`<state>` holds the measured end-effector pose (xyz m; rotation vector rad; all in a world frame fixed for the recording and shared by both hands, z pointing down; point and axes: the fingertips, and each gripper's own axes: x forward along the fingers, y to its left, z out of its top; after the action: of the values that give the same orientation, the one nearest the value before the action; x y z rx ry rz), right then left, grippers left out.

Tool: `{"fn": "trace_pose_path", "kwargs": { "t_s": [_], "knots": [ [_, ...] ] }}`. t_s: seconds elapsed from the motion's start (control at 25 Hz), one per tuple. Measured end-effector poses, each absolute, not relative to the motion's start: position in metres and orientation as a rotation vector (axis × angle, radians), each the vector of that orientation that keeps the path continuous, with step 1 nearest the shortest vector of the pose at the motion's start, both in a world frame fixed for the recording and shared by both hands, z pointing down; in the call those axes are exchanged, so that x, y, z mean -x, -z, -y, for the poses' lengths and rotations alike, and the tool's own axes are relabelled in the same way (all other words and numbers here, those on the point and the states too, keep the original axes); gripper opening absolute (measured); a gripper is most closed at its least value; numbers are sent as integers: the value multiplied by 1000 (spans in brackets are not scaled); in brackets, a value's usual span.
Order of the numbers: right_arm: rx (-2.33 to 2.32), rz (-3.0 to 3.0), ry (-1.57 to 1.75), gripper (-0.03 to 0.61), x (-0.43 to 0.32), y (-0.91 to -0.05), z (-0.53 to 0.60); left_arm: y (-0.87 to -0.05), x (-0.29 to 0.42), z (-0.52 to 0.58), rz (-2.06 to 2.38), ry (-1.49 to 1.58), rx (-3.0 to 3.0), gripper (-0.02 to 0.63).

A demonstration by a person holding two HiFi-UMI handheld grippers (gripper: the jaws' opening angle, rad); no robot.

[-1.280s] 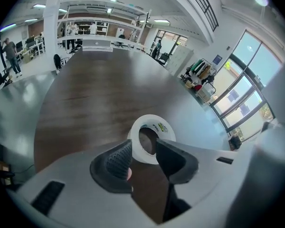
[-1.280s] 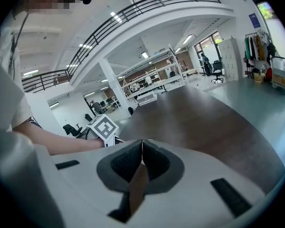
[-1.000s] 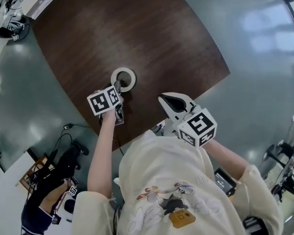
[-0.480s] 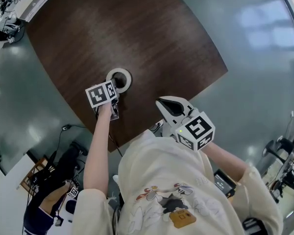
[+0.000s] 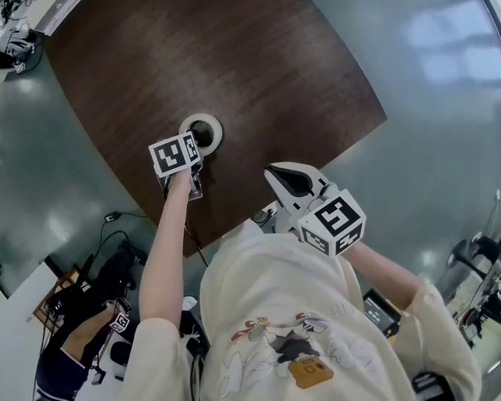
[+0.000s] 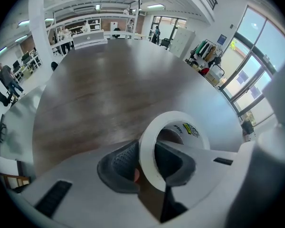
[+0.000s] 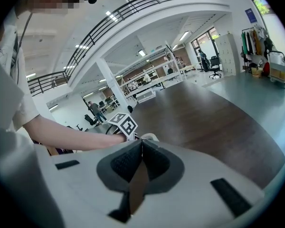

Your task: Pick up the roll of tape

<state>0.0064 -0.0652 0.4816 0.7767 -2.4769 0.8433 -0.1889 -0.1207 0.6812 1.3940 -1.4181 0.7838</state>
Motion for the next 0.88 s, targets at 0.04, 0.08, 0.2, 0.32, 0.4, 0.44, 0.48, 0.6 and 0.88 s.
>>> {"fn": "trace_pose_path", "kwargs": {
  "t_s": [0.04, 0.08, 0.2, 0.32, 0.4, 0.44, 0.48, 0.6, 0.88],
  "knots": [
    [-777, 2478, -841, 6, -6, -481, 65, -680, 189, 120, 1421, -783, -1397, 92],
    [-777, 2480, -838, 6, -7, -480, 64, -677, 189, 120, 1426, -781, -1403, 92],
    [-778, 2487, -826, 6, -11, -476, 61, -667, 186, 118, 1444, -755, -1419, 92],
    [-779, 2497, -815, 6, -13, -472, 57, -652, 184, 115, 1466, -715, -1437, 92],
    [-776, 2507, -808, 6, -12, -469, 56, -640, 184, 113, 1483, -689, -1452, 91],
    [-775, 2513, -804, 6, -11, -469, 56, -635, 184, 112, 1492, -675, -1458, 91],
    [-773, 2519, -799, 6, -9, -468, 56, -630, 185, 112, 1502, -660, -1464, 91],
    [-771, 2536, -783, 6, -6, -462, 54, -610, 188, 105, 1531, -612, -1483, 91],
    [-756, 2581, -741, 6, 3, -445, 47, -561, 196, 86, 1601, -513, -1524, 91]
  ]
}}
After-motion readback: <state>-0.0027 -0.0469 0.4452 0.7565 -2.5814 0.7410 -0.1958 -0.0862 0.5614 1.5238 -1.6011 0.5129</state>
